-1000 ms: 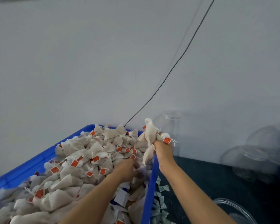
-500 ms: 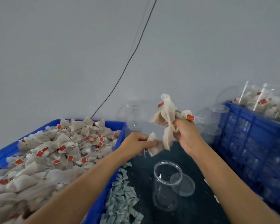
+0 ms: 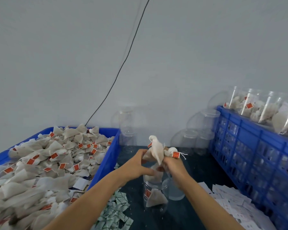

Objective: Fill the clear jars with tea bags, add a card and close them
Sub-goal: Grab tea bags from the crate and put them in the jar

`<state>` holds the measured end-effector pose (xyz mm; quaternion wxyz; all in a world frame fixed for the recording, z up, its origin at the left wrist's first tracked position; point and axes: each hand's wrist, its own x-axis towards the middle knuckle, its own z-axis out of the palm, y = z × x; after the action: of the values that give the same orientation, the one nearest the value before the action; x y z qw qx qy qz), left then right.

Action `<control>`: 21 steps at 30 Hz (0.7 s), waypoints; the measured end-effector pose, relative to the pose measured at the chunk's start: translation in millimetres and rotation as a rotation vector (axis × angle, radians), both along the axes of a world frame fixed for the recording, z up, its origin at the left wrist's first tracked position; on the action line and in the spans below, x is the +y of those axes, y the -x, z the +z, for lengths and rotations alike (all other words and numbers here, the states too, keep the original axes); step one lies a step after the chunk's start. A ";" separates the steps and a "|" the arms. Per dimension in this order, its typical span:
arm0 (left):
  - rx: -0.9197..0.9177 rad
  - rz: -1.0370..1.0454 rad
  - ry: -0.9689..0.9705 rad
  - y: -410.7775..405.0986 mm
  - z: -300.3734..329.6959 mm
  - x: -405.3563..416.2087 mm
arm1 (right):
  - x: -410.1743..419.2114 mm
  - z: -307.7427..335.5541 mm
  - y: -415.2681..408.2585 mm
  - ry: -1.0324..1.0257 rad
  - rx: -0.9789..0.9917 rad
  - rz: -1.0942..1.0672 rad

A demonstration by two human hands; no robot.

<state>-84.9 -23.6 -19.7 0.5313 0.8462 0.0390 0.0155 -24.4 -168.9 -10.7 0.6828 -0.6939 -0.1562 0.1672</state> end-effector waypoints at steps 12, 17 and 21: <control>-0.289 0.293 -0.245 -7.8 -12.7 -0.3 | -26.2 -1.3 -10.2 0.221 -0.161 -0.084; -0.219 0.100 -0.631 -3.9 -14.7 -7.0 | -31.7 2.1 -8.0 0.239 -0.184 -0.025; -0.295 0.261 -0.372 -4.2 -8.1 -10.9 | -25.4 6.1 -10.7 0.435 -0.330 -0.043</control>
<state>-80.7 -34.5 -27.9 0.3599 0.9057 0.0662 0.2141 -13.7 -194.4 -4.6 0.4864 -0.8453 -0.2109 0.0671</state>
